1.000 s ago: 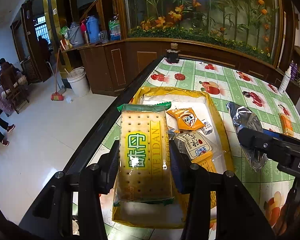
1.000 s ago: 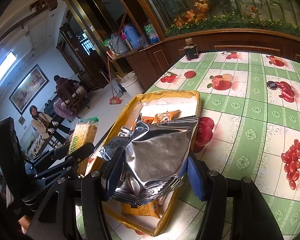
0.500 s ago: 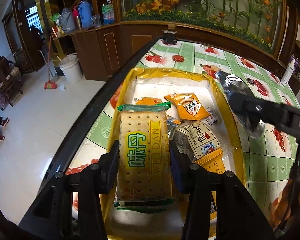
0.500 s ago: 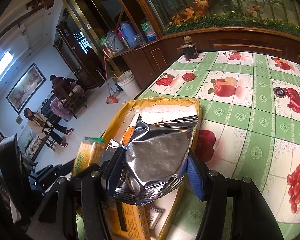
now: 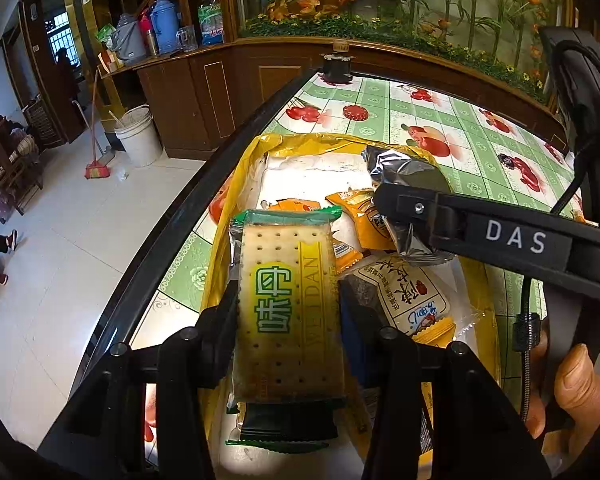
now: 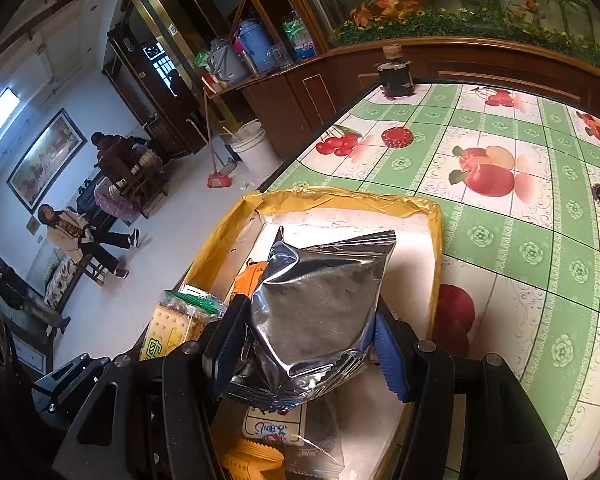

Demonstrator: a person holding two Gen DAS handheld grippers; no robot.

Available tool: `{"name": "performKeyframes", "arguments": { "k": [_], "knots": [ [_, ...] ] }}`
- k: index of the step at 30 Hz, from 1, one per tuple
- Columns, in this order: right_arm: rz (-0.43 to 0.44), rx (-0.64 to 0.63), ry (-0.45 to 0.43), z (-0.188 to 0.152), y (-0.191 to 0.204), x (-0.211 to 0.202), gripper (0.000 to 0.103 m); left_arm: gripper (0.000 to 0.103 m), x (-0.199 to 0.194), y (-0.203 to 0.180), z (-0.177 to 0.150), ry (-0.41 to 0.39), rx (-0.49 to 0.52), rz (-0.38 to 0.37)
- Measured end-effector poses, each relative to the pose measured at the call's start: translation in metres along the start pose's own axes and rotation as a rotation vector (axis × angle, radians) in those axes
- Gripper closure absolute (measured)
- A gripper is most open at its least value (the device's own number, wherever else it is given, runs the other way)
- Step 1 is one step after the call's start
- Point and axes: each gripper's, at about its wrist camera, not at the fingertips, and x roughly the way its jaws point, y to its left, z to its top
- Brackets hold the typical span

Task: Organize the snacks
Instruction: 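Lower the cracker pack into the tray with left tool while right tool lowers the silver pouch beside it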

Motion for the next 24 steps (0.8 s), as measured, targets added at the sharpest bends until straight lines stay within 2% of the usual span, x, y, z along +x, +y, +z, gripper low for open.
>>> {"name": "performKeyframes", "arguments": {
  "k": [24],
  "knots": [
    [0.006, 0.003, -0.005, 0.009, -0.003, 0.004, 0.042, 0.059, 0.0, -0.001, 0.008, -0.003, -0.011, -0.035]
  ]
}}
